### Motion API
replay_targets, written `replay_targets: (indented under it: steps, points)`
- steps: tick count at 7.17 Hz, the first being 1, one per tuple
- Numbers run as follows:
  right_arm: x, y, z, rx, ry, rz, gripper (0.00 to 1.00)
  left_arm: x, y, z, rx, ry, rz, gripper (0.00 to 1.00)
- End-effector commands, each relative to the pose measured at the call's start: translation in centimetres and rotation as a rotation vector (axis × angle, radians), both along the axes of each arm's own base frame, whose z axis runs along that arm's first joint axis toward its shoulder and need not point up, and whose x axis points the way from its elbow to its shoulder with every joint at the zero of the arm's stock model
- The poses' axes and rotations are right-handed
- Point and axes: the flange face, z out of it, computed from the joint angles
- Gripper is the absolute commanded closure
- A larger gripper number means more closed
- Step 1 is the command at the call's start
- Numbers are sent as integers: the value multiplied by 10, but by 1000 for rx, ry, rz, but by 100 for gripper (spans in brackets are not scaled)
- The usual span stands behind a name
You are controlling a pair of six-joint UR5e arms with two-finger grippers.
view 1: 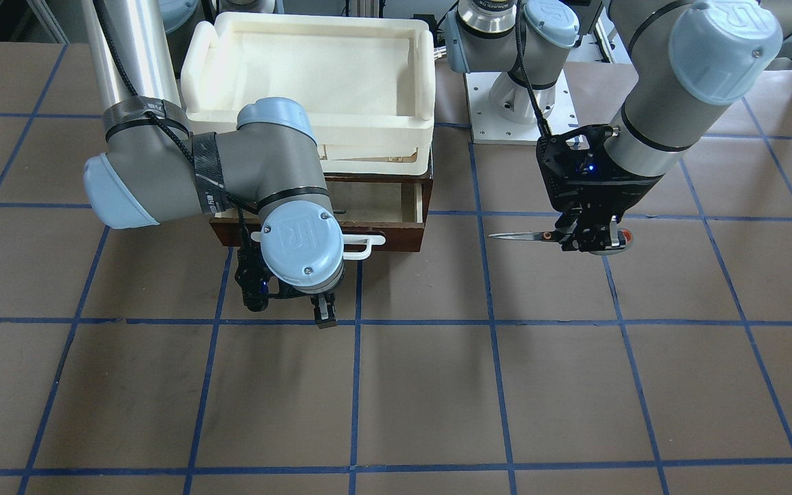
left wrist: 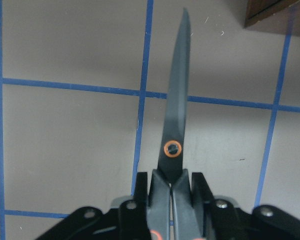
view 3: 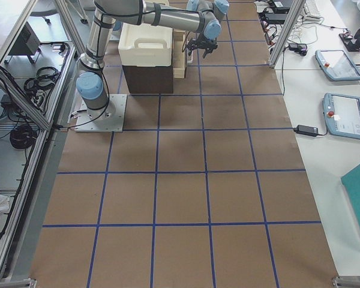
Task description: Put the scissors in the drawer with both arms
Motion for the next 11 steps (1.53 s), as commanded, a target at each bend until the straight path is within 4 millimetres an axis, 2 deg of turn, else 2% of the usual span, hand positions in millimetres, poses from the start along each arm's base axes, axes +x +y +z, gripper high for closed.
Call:
replay_targets:
  steps: [1, 4, 6, 11]
  points:
    - [0, -8, 8, -23, -7, 49, 0, 0, 2, 4, -7, -1, 0, 100]
    - [2, -15, 6, -31, -20, 83, 0, 0, 1, 2, -2, 0, 0, 100]
    - [-4, -29, 9, -47, -31, 91, 0, 0, 1, 0, 2, 0, 0, 100]
    - [-11, -46, 7, -72, -47, 108, 0, 0, 1, 2, -4, 0, 0, 100]
